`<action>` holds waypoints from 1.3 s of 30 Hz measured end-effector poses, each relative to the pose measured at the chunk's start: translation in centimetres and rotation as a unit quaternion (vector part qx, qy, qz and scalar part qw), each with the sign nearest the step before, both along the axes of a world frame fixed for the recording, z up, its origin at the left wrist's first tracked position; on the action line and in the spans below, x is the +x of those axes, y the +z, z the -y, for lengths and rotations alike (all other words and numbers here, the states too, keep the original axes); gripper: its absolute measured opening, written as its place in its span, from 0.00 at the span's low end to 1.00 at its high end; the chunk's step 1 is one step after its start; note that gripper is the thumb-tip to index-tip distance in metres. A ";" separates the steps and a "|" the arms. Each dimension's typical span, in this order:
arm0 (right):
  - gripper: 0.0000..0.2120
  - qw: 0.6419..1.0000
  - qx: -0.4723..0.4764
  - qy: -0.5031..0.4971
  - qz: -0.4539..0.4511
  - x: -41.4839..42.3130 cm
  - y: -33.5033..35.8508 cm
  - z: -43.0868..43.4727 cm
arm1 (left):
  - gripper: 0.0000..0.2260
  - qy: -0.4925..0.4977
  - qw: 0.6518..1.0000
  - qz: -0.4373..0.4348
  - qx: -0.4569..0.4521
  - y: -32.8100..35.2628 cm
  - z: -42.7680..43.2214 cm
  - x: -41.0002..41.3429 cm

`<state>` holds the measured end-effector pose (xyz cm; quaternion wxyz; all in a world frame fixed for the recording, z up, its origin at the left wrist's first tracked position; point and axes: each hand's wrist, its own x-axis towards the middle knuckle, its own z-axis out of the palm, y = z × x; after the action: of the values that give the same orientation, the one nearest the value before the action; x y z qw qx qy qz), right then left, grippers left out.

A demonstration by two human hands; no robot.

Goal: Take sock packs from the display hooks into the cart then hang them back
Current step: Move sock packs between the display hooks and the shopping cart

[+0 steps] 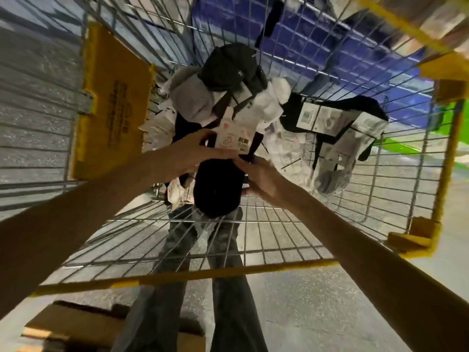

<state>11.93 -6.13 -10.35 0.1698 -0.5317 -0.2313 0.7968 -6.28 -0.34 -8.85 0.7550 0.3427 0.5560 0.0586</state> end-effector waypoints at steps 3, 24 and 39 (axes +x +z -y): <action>0.24 0.997 -0.063 -0.035 0.035 -0.4 -1.6 -0.7 | 0.17 0.098 0.994 0.016 -0.053 -2.9 2.6 0.3; 0.42 0.829 0.169 0.214 0.489 2.2 -14.2 1.7 | 0.41 0.143 0.982 -0.090 0.082 -8.2 5.6 -2.8; 0.11 0.988 -0.071 0.127 0.054 6.2 0.3 -2.5 | 0.38 0.116 0.932 -0.198 0.280 -2.0 4.1 -5.0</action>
<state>18.16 -3.61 -10.02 0.0159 -0.5513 -0.2485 0.7963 -11.27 -4.39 -10.89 0.4909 0.4782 0.6911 0.2296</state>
